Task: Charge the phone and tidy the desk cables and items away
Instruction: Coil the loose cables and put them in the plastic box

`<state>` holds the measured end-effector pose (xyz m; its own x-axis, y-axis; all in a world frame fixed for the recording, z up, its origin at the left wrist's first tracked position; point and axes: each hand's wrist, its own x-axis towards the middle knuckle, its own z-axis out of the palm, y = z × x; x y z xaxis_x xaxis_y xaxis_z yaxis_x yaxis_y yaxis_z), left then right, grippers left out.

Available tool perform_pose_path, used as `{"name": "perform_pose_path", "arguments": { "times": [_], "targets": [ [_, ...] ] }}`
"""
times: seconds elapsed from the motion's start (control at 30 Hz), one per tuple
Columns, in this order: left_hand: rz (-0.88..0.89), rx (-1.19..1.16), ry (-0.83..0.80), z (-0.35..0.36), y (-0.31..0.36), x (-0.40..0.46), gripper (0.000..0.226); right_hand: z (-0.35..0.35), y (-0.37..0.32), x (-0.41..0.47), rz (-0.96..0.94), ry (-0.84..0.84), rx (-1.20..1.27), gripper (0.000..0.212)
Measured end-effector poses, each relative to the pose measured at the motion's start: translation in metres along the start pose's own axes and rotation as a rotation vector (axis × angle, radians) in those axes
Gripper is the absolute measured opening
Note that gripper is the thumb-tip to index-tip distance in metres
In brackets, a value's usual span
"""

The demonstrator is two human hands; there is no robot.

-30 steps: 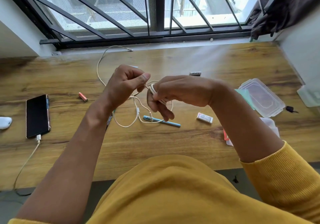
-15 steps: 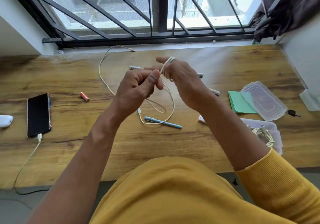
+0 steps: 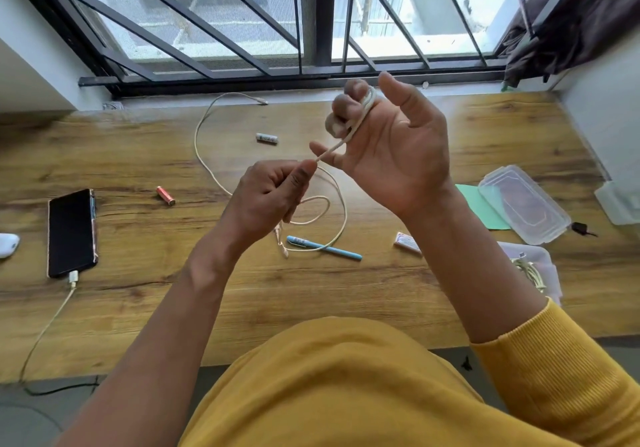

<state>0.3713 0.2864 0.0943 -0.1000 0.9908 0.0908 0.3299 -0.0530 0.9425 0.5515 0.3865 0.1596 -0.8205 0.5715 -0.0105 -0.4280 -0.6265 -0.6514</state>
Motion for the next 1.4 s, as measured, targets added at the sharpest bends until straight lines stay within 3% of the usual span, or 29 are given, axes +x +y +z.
{"name": "perform_pose_path", "arguments": {
  "times": [0.17, 0.27, 0.43, 0.67, 0.77, 0.87, 0.97, 1.1, 1.17, 1.3, 1.4],
  "targets": [
    [0.032, 0.220, 0.017, -0.020, 0.000, 0.006, 0.072, 0.005, -0.001, -0.001, 0.081, -0.052, -0.097, 0.028],
    [0.042, 0.436, 0.051, -0.033, 0.002, 0.009, 0.069, 0.003, -0.002, -0.003, 0.181, -0.165, -0.393, 0.029],
    [0.078, 0.590, 0.044, -0.048, 0.010, 0.017, 0.067, 0.008, 0.005, -0.008, 0.425, -0.305, -0.910, 0.030],
    [0.126, 0.745, 0.069, -0.035, 0.010, 0.024, 0.061, 0.012, 0.019, 0.001, 0.494, -0.061, -1.710, 0.020],
    [0.117, 0.630, 0.061, -0.026, 0.008, 0.023, 0.056, 0.008, 0.028, 0.004, 0.389, 0.043, -1.833, 0.027],
    [0.079, 0.386, 0.043, -0.017, 0.006, 0.021, 0.050, -0.001, 0.036, 0.007, 0.204, 0.172, -1.681, 0.031],
    [0.036, 0.133, 0.002, -0.009, 0.002, 0.018, 0.050, -0.002, 0.040, 0.006, 0.061, 0.230, -1.191, 0.054],
    [-0.005, 0.102, -0.031, -0.002, -0.009, 0.007, 0.065, 0.002, 0.022, 0.003, -0.090, 0.238, -0.542, 0.076],
    [-0.018, 0.118, -0.024, 0.000, -0.015, -0.001, 0.069, -0.003, 0.007, 0.002, -0.095, 0.162, -0.295, 0.083],
    [0.012, 0.033, 0.028, 0.003, -0.018, -0.003, 0.068, -0.013, 0.003, 0.000, -0.039, -0.090, -0.098, 0.066],
    [0.016, -0.151, 0.027, 0.004, -0.009, 0.002, 0.056, -0.009, 0.001, -0.001, 0.035, -0.128, -0.048, 0.045]
  ]
}}
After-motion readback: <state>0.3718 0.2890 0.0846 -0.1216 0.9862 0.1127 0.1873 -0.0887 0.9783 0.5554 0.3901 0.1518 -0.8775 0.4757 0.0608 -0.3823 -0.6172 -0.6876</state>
